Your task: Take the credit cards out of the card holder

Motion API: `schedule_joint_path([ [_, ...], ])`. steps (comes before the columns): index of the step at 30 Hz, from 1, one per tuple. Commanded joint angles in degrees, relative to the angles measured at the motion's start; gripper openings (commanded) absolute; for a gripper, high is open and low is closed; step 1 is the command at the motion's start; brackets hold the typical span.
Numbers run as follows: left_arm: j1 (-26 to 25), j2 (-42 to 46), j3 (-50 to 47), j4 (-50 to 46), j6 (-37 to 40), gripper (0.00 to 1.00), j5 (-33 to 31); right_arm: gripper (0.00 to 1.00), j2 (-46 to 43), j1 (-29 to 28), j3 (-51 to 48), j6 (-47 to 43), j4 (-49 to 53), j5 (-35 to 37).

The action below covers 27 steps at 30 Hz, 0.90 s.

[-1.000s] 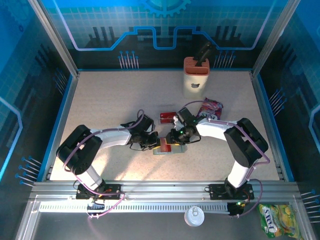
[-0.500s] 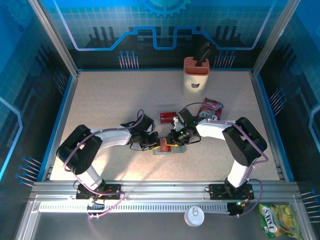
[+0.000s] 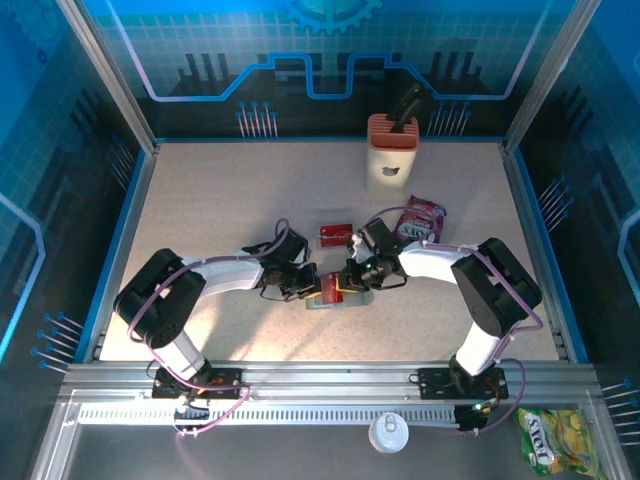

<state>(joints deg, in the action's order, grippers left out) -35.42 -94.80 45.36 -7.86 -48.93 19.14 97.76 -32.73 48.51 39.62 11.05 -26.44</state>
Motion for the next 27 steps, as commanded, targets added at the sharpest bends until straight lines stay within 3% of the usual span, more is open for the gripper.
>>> schedule_joint_path([
  [1, -0.3, -0.7, 0.8, -3.1, 1.6, 0.02, -1.2, 0.08, -1.8, 1.4, -1.3, -1.0, 2.2, 1.1],
  [16, -0.3, 1.7, 2.6, -3.5, 2.1, 0.04, -1.5, 0.01, -8.9, 4.7, 1.5, -9.0, 11.8, 5.0],
  [27, -0.3, 3.8, 2.9, -3.6, 2.7, 0.08, -3.0, 0.0, -8.0, 4.9, 14.8, -30.6, 23.1, 9.9],
])
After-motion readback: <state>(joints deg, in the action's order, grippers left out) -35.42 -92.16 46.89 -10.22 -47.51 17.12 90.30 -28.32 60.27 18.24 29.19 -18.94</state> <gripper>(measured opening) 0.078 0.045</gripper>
